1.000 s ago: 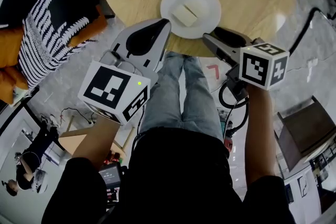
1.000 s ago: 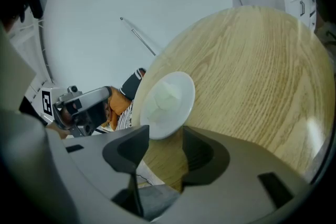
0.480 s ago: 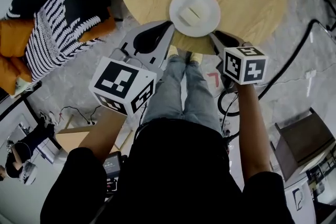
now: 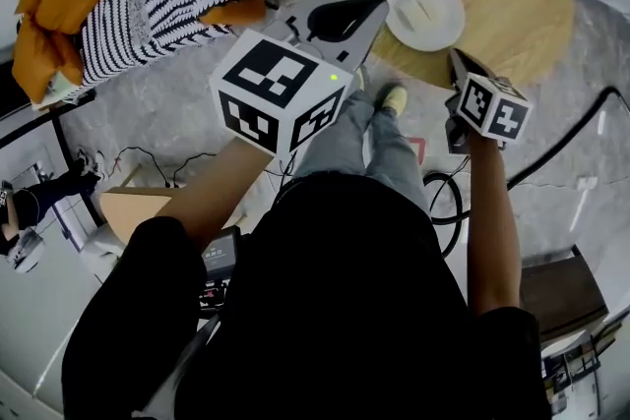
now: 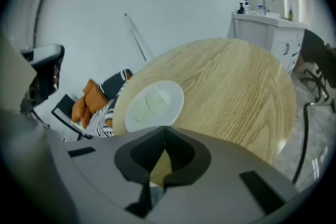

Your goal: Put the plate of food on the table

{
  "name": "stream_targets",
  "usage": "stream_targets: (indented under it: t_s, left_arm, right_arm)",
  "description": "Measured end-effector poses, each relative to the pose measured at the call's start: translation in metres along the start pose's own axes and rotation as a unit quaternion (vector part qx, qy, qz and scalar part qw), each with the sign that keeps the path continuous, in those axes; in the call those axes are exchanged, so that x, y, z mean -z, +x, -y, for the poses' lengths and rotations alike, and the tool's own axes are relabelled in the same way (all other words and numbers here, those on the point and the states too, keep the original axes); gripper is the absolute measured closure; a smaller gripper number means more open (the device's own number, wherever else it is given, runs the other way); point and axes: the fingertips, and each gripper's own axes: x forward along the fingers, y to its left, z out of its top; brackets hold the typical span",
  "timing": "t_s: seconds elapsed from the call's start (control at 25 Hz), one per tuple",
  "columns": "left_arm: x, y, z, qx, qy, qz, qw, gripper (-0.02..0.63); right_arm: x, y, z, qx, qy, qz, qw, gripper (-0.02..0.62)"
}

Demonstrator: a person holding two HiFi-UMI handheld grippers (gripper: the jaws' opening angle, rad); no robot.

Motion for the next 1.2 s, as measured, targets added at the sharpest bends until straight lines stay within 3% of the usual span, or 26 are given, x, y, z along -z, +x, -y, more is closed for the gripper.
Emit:
stream_targets:
  t_s: [0.12,0.28,0.52,0.72,0.96,1.2]
  left_arm:
    - [-0.015,-0.009,0.002,-0.005,0.006,0.016,0.9998,0.598]
    - [-0.039,-0.022,0.013,-0.003,0.019,0.042,0.9989,0.598]
    - [-0.071,-0.038,0.029,0.002,0.046,0.076,0.9961,0.6]
    - [-0.089,-0.048,0.04,0.01,0.056,0.097,0.9937,0.598]
    - [-0.112,-0.057,0.054,0.014,0.074,0.128,0.9889,0.598]
    - [-0.12,-0.059,0.063,0.025,0.084,0.138,0.9865,0.598]
  right_arm:
    - [-0.028,-0.027,-0.013,-0.023,0.022,0.059,0.998,0.588]
    - [-0.077,-0.076,-0.045,-0.05,-0.014,0.132,0.99,0.588]
    - [-0.136,-0.148,-0.096,-0.079,-0.07,0.229,0.968,0.588]
    - [-0.15,-0.194,-0.122,-0.084,-0.101,0.275,0.952,0.588]
    - [-0.159,-0.232,-0.134,-0.088,-0.103,0.316,0.939,0.588]
    - [-0.163,-0.246,-0.13,-0.073,-0.098,0.335,0.934,0.588]
